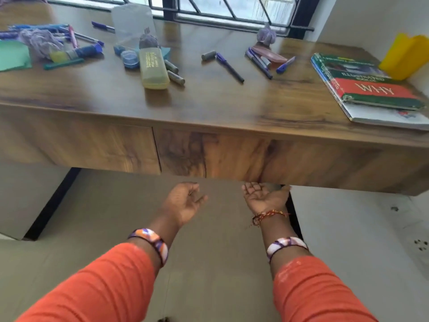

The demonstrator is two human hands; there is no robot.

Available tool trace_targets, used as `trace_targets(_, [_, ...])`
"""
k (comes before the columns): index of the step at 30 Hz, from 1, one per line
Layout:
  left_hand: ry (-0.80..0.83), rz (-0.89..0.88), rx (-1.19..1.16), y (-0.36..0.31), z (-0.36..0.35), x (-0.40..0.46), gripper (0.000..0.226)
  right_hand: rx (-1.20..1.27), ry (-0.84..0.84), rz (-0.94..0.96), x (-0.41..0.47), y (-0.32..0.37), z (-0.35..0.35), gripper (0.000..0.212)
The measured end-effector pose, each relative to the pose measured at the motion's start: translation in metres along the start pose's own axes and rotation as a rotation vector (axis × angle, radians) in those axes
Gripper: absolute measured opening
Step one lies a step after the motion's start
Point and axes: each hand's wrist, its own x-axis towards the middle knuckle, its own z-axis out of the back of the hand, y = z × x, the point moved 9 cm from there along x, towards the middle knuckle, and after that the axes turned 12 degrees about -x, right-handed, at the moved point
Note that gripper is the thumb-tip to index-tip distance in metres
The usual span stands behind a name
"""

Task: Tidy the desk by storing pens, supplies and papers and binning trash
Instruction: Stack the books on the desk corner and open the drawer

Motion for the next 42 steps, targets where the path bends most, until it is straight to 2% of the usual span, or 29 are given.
trace_targets(4, [0.074,-0.058,-0.116,-0.004,-0.009,0.003,0.028,-0.014,-0.045,-0.002,0.0,-0.01,0.014,0.089])
trace_targets(6, [0.03,-0.065,-0.064,-0.004,0.002,-0.002,0.029,-0.054,-0.055,-0.007,-0.012,-0.015,0.029,0.081])
trace_targets(8, [-0.023,-0.056,0.098,0.003,0.014,-0.017,0.032,-0.153,-0.072,-0.012,-0.031,-0.017,0.048,0.067])
trace_targets(10, [-0.035,-0.016,0.407,0.017,0.021,-0.044,0.03,-0.351,-0.143,0.036,-0.054,-0.005,0.072,0.041])
trace_targets(12, [0.053,-0.008,0.785,0.029,0.014,-0.084,0.025,-0.626,-0.377,0.259,-0.085,0.033,0.105,0.02])
trace_targets(13, [0.167,-0.094,0.97,0.031,-0.002,-0.106,0.021,-0.745,-0.52,0.426,-0.108,0.057,0.118,0.016])
trace_targets(15, [0.44,-0.448,1.206,0.027,-0.053,-0.16,0.012,-0.951,-0.753,0.75,-0.163,0.098,0.124,0.039])
trace_targets(16, [0.555,-0.644,1.265,0.023,-0.08,-0.191,0.01,-1.039,-0.798,0.963,-0.194,0.116,0.111,0.045])
trace_targets(18, [0.663,-0.915,1.436,0.029,-0.123,-0.233,0.02,-1.248,-0.719,1.384,-0.245,0.135,0.067,0.038])
trace_targets(19, [0.647,-0.972,1.569,0.037,-0.139,-0.239,0.026,-1.391,-0.625,1.506,-0.256,0.138,0.046,0.032])
trace_targets(20, [0.604,-0.977,1.723,0.047,-0.148,-0.237,0.03,-1.554,-0.496,1.532,-0.258,0.14,0.026,0.031])
trace_targets(21, [0.557,-0.934,1.868,0.059,-0.153,-0.229,0.031,-1.729,-0.339,1.441,-0.251,0.138,0.013,0.032])
trace_targets(23, [0.462,-0.773,2.071,0.083,-0.148,-0.212,0.034,-2.065,-0.099,1.102,-0.23,0.123,0.009,0.031])
trace_targets(25, [0.368,-0.723,2.168,0.096,-0.139,-0.206,0.037,-2.229,-0.029,0.897,-0.227,0.114,0.019,0.029])
trace_targets(28, [0.315,-0.749,2.231,0.1,-0.131,-0.216,0.031,-2.271,0.011,0.785,-0.245,0.113,0.025,0.029])
trace_targets(37, [0.526,-0.443,2.412,0.135,-0.098,-0.265,0.035,-2.333,0.229,0.404,-0.282,0.099,0.058,0.032])
trace_targets(42, [0.524,-0.488,2.351,0.142,-0.084,-0.278,0.031,-2.272,0.266,0.367,-0.295,0.092,0.073,0.033])
